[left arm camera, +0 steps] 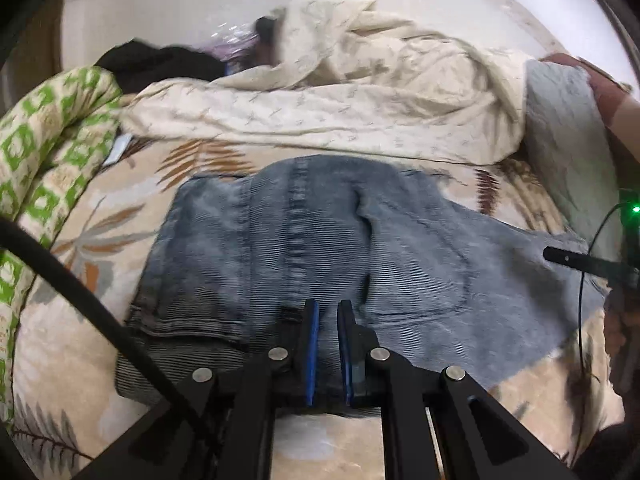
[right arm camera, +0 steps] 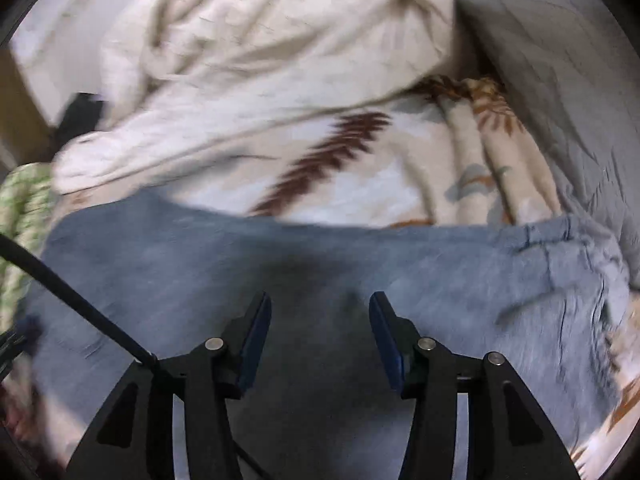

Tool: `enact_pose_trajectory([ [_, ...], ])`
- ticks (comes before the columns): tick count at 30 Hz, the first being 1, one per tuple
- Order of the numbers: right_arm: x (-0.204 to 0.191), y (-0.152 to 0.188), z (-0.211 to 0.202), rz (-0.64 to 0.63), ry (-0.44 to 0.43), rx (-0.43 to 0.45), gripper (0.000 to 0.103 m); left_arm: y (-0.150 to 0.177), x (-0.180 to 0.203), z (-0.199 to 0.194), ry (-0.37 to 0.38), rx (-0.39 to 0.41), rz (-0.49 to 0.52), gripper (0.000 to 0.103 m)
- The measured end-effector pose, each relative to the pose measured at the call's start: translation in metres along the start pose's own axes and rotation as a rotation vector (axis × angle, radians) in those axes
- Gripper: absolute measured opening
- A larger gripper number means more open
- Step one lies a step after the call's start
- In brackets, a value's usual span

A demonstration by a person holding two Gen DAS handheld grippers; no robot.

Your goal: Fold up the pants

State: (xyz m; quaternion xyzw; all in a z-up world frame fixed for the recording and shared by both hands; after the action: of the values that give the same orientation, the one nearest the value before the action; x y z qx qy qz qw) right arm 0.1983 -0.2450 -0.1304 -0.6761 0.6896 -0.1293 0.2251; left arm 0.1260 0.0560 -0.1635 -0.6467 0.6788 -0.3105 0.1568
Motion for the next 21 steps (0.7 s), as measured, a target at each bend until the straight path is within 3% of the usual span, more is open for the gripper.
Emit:
enact_pose_trajectory([
  [4, -0.044, 0.03, -0.03, -0.09, -0.086, 0.021, 0.052, -0.001, 0.028, -0.005, -0.026, 0.026, 0.105, 0.012],
  [6, -0.062, 0.044, -0.033, -0.115, -0.098, 0.012, 0.052, -0.001, 0.031, 0.002, -0.081, 0.011, 0.138, 0.012],
  [10, -0.081, 0.061, -0.021, -0.179, -0.055, -0.021, 0.052, 0.003, 0.003, 0.025, -0.189, -0.072, 0.08, 0.012],
  [14, -0.077, 0.078, 0.007, -0.185, -0.016, -0.101, 0.053, 0.001, -0.017, 0.033, -0.08, -0.098, -0.044, 0.012],
  [21, -0.073, 0.073, 0.006, -0.156, -0.048, -0.127, 0.054, 0.0, -0.022, 0.025, -0.031, -0.09, -0.096, 0.01],
])
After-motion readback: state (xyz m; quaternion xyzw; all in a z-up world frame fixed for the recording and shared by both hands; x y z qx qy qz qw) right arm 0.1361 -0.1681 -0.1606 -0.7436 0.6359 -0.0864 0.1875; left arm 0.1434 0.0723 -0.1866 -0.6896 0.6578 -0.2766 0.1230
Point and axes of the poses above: each gripper's, at about its wrist camera, not at the fingertips, and z roughly the way its jaws point, x to its right, y to its underside, the point moved 8 cm from there along z, roughly the way its jaws point, and after that the axes turned 1 degree about -z, right-handed, at the moved point
